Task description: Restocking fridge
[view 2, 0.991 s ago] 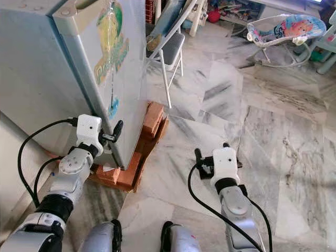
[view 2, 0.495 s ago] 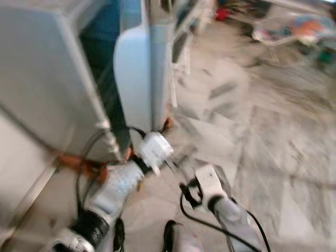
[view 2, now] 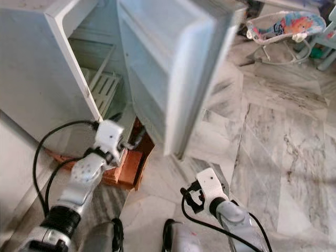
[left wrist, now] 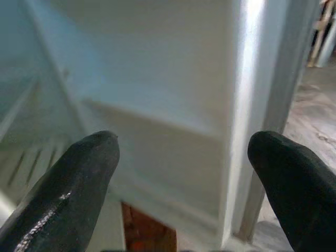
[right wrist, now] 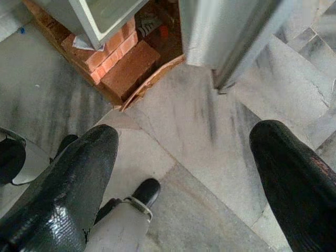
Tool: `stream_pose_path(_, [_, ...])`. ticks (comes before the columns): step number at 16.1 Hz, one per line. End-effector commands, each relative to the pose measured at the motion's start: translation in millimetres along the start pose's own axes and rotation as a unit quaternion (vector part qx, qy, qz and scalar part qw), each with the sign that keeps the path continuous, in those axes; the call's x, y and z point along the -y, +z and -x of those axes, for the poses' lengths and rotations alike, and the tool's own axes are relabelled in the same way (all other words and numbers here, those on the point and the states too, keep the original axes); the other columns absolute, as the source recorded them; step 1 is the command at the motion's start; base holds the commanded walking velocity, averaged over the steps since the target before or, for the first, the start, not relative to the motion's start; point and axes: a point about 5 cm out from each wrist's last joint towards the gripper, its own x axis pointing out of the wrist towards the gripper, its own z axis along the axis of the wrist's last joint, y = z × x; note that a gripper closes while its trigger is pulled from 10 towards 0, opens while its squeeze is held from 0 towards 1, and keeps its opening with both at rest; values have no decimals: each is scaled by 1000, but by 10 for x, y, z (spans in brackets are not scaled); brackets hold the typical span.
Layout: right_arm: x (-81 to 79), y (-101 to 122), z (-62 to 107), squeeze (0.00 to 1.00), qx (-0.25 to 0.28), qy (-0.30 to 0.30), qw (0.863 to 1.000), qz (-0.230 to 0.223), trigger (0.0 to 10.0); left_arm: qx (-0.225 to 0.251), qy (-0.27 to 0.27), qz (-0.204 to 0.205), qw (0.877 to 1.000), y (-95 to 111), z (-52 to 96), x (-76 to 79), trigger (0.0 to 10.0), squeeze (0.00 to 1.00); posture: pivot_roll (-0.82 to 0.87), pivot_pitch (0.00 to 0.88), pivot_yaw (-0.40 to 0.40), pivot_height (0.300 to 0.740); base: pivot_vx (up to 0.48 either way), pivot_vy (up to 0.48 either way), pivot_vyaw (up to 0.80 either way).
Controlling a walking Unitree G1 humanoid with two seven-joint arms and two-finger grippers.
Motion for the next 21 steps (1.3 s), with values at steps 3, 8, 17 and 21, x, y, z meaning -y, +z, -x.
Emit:
stream_pose_path(3, [19,-40,31,0,-8,-2,1000,-4,10000,-17,-14,16,1000,-97,139,103,10000,0,6,169,-74,740,0,-189,0])
stream_pose_path(8, [22,-56,-2,0,-13,0,1000,-6,10000,-28,-7,24,999,-134,200,82,10000,0,11,163,-74,740,58,-404,0])
stream_pose_path(17, [28,-7,-6,0,2,-13,1000,3,10000,-12,-26,20,999,-18,43,155,10000,0,5,162,-64,740,350,-323,0])
stream_pose_path(21, [28,-8,-9,0,3,-15,1000,3,10000,-12,-27,20,999,-14,-23,166,10000,0,3,163,-64,740,413,-131,0])
